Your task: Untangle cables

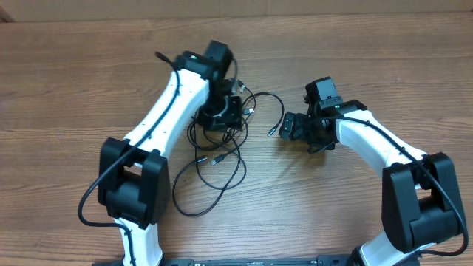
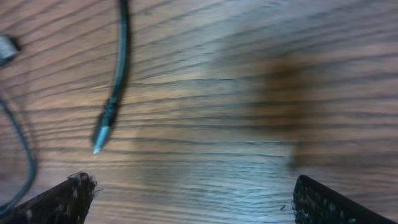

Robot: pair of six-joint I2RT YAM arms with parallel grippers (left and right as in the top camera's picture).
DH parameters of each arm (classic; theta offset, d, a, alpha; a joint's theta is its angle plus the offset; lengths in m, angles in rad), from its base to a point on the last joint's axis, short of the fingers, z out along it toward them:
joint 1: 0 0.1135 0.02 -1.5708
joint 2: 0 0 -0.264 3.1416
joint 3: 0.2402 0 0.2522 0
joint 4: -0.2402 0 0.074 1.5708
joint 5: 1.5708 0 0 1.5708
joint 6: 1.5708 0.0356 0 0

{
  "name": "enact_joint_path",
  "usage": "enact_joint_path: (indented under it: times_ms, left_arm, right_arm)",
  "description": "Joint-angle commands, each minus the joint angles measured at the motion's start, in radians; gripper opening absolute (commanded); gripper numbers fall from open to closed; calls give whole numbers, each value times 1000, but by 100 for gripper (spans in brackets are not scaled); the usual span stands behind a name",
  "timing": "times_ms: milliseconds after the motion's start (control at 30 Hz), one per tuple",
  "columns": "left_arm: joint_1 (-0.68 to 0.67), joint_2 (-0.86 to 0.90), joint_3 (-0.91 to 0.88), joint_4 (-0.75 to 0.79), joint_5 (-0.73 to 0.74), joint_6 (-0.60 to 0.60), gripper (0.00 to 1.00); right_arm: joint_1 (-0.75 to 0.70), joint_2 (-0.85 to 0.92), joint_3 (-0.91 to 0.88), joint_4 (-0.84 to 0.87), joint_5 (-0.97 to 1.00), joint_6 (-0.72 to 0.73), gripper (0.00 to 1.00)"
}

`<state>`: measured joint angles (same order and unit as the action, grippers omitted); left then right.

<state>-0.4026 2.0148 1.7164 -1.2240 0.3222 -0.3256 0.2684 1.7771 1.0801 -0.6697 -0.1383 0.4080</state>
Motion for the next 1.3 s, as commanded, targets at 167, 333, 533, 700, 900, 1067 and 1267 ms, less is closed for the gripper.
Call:
enact_joint_path:
  times_ms: [167, 333, 533, 700, 900, 1067, 1267]
  left_arm:
    - [-37, 8, 12, 107, -192, -109, 47]
    - [-37, 10, -1, 146, -199, -128, 41]
    - [-37, 10, -21, 226, -200, -127, 34]
    - [-37, 13, -52, 250, -200, -128, 32]
    - [-37, 13, -153, 346, -199, -128, 18]
    - [-27, 5, -103, 320, -130, -91, 4]
    - [-21, -67, 35, 262, 163, 47, 4]
  right_arm:
    - [-1, 0, -27, 16, 71, 45, 100]
    - [-1, 0, -27, 17, 71, 45, 100]
    - [-1, 0, -27, 19, 71, 45, 100]
    - [-1, 0, -31, 21, 71, 45, 100]
    - [-1, 0, -31, 23, 70, 45, 100]
    - [-1, 0, -31, 24, 71, 45, 100]
    - [-1, 0, -32, 24, 71, 45, 100]
